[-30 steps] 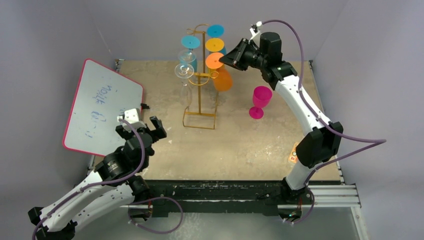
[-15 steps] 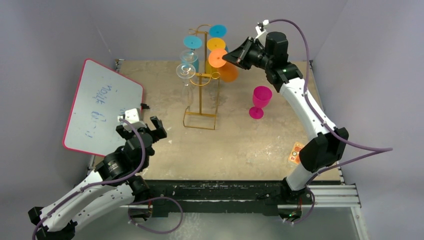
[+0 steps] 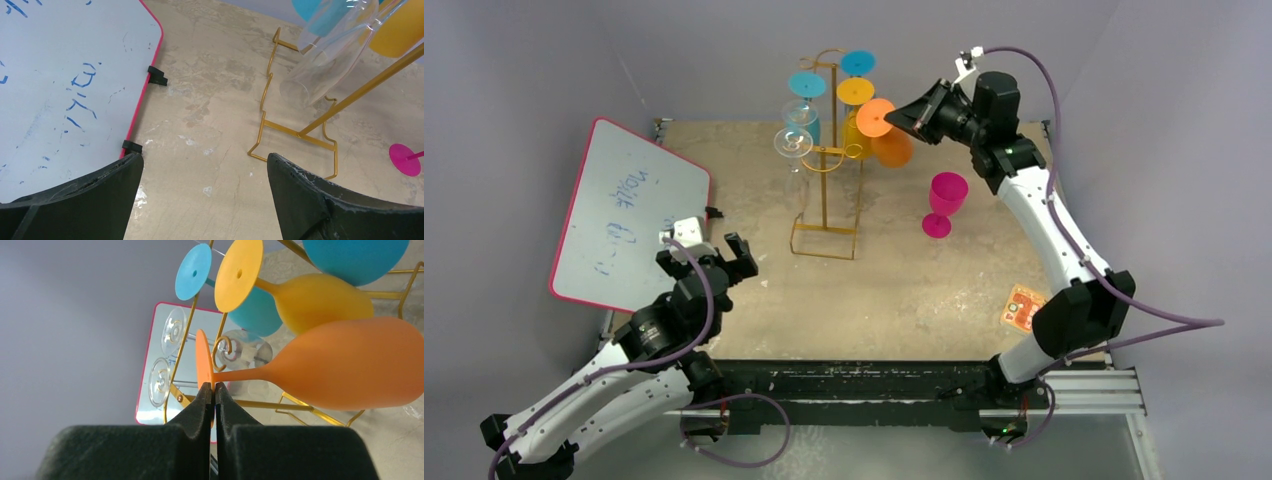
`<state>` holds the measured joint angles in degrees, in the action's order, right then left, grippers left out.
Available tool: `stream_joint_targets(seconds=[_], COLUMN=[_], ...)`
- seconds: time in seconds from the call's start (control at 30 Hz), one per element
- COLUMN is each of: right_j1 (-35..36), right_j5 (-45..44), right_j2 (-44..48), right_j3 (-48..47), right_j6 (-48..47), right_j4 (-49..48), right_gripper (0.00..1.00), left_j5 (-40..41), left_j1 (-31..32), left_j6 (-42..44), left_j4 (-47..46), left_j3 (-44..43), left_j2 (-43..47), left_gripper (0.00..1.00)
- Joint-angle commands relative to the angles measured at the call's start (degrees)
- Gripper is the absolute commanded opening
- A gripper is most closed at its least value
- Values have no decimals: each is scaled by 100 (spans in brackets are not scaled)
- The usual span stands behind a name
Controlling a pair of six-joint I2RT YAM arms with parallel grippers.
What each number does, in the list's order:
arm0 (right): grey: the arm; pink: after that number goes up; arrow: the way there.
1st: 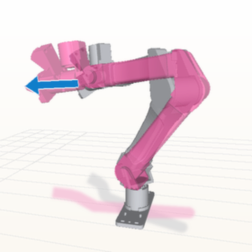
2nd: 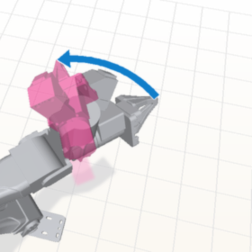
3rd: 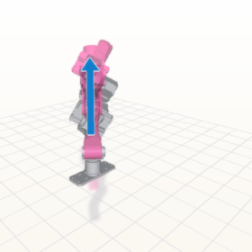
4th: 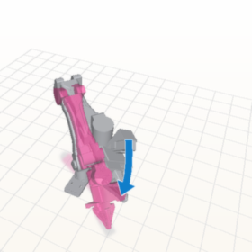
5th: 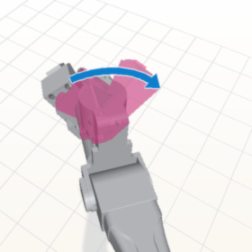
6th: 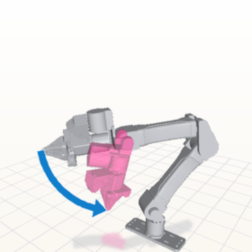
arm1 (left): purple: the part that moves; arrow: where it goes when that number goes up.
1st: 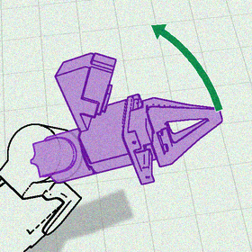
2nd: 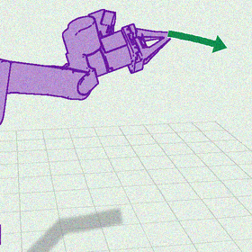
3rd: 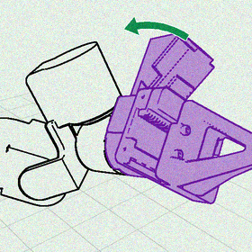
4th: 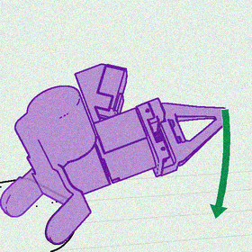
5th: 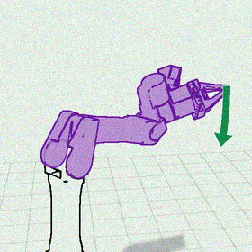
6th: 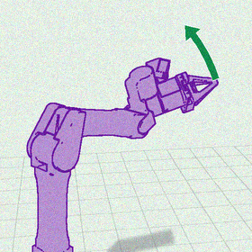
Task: Take the wine glass off the wine glass rack
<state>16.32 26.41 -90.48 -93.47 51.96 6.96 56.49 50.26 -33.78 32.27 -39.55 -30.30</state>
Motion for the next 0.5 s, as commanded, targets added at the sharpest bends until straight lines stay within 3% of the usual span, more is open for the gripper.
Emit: stream_joint_targets(seconds=[0.0,0.13,0.23,0.47], right_j1=[-41,-41,-41,-34], right_j5=[70,185,128,247], right_j2=[602,1047,1409,2481], right_j3=[344,855,1263,2751], right_j6=[-35,-147,-273,-573], right_j4=[-473,-858,-960,-1291], right_gripper=[0,0,0,0], left_j5=[-46,51,39,-1105], left_j1=[-16,-16,-16,-16], left_j6=[31,-308,-1058,-1963], left_j4=[-69,205,382,60], left_j3=[-132,-258,-265,-203], left_j2=[85,169,354,435], left_gripper=[96,100,100,100])
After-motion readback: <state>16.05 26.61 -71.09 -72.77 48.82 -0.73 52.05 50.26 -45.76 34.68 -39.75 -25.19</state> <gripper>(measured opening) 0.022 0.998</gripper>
